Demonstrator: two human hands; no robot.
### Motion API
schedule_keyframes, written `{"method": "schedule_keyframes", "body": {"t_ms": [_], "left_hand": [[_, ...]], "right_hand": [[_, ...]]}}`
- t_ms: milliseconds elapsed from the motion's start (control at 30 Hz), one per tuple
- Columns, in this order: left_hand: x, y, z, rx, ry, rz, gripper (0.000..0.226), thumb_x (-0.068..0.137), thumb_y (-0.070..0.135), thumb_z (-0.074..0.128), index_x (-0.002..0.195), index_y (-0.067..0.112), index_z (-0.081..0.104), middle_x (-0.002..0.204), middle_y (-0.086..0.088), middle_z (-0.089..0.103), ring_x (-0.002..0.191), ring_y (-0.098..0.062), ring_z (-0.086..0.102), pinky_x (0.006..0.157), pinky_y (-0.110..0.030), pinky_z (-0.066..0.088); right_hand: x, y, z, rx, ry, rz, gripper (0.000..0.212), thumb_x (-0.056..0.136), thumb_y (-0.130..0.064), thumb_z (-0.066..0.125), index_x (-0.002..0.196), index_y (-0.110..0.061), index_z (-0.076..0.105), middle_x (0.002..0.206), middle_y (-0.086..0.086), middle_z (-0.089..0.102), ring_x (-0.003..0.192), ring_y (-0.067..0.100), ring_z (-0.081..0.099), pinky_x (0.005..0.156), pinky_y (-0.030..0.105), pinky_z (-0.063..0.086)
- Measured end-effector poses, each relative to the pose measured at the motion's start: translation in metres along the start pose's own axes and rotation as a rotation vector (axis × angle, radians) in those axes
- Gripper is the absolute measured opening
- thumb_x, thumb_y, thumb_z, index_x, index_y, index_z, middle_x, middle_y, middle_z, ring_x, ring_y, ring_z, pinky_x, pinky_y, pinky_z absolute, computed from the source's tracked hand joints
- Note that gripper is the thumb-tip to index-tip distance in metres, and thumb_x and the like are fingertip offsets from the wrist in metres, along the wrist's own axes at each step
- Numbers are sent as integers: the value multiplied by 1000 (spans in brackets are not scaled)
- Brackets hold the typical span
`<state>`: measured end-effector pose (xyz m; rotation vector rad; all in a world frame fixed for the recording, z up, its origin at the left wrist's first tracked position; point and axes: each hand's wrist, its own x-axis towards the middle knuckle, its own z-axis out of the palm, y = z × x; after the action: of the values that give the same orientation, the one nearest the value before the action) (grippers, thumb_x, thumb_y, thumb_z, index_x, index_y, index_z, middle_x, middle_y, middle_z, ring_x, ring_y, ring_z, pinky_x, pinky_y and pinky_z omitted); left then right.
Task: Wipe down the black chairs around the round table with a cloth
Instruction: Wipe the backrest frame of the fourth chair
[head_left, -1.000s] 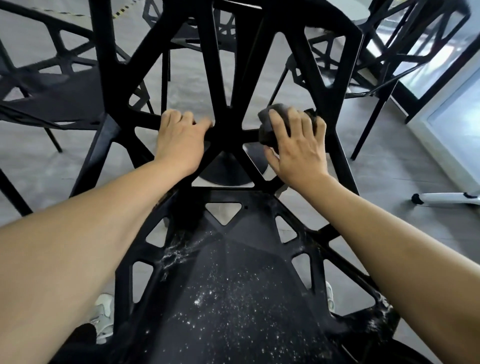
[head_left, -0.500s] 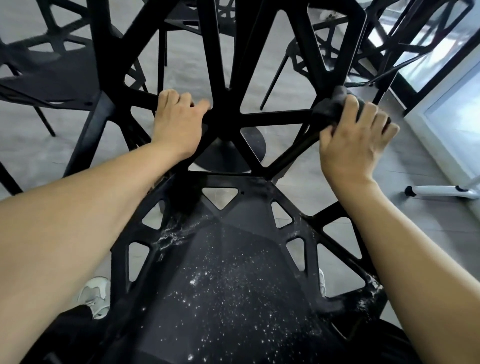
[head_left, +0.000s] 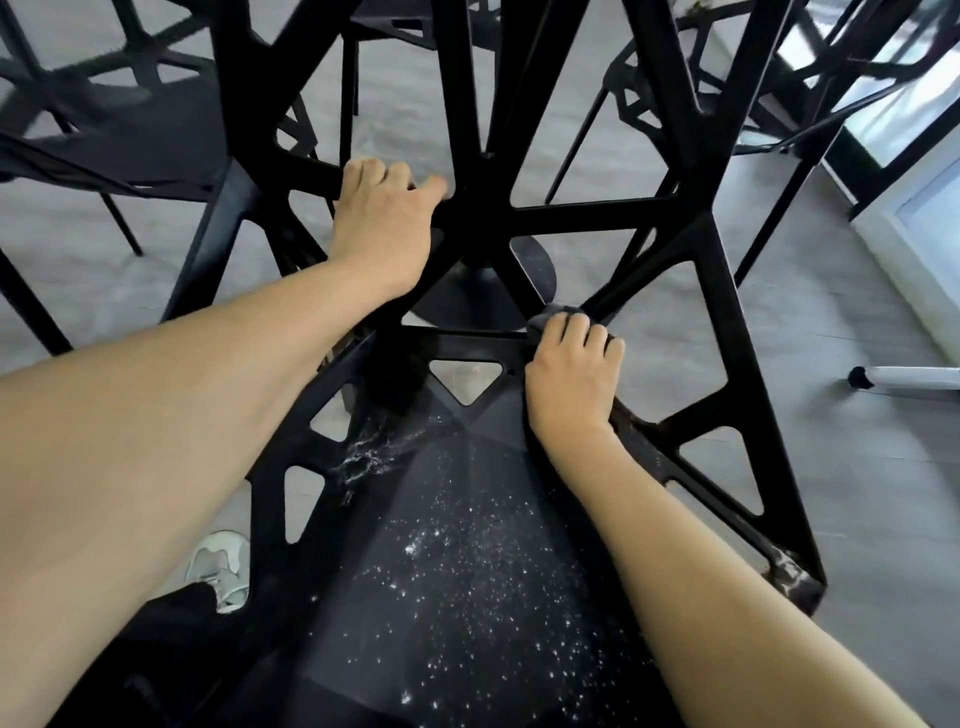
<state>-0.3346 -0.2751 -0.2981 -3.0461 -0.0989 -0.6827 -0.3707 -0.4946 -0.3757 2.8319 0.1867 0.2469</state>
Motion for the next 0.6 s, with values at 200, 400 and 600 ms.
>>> {"method": "schedule_keyframes", "body": {"t_ms": [200,400,600], "left_hand": [[-1,2,-5,-11,-62,12,42,94,3,44,132,19,54,115,-14,58,113,-39,44,105,-42,26],[-38,-28,-36,-218,-81,92,57,92,-6,45,146,13,46,149,-12,46,144,-34,31,121,-45,19],[-149,-85,-81,-136,77,-262,49,96,0,48,144,6,45,146,-18,46,131,-41,43,108,-51,35]], "right_hand": [[8,17,-10,163,-5,-173,44,92,-43,48,119,-10,60,112,10,63,105,32,56,88,41,39],[8,21,5,259,67,-160,41,89,-40,49,108,-8,67,103,14,63,99,36,52,92,47,36],[-5,12,10,444,86,-113,38,90,-31,54,118,-6,62,113,21,59,104,42,50,92,50,41]]}}
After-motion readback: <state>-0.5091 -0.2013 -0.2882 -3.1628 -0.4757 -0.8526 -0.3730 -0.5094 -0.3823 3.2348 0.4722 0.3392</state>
